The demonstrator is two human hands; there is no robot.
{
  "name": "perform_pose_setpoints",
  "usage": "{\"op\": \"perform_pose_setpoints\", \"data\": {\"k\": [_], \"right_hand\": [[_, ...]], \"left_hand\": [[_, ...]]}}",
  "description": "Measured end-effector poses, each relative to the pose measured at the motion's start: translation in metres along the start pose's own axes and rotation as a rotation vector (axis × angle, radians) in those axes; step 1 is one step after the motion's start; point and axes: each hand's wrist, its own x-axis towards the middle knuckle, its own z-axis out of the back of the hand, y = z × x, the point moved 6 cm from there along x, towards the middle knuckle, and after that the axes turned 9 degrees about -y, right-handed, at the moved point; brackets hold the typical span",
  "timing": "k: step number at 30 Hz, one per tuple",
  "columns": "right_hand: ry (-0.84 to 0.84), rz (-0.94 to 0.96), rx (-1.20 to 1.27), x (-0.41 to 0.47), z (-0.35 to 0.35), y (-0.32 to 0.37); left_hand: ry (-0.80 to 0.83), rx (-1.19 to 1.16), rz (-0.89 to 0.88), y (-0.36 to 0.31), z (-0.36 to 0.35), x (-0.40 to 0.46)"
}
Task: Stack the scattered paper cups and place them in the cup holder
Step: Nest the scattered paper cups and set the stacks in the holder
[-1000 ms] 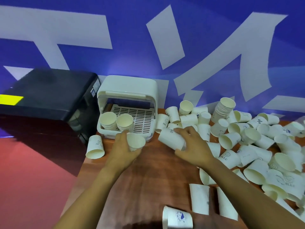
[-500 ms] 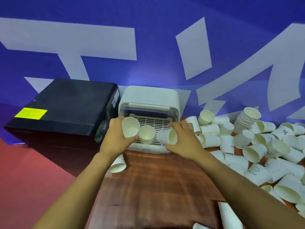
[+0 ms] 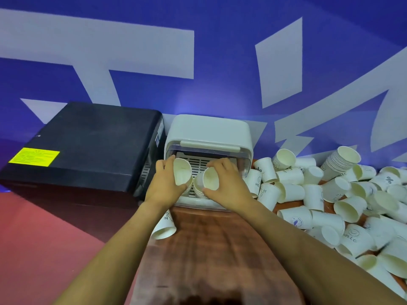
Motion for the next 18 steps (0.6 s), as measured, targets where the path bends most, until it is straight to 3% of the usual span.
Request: {"op": "perform_pose_setpoints", "data": {"k": [9,18], "right_hand": [[0.072,-0.099,-0.033,0.009,-0.028,-0.017],[0.328,-0.176,-0.123,0.002,-0.049,-0.045]], "left_hand": [[0.095,0.099,0.049,0.02,-0.031,0.015],[0.198,0.149,0.094,0.036,-0.048,0.018]]}}
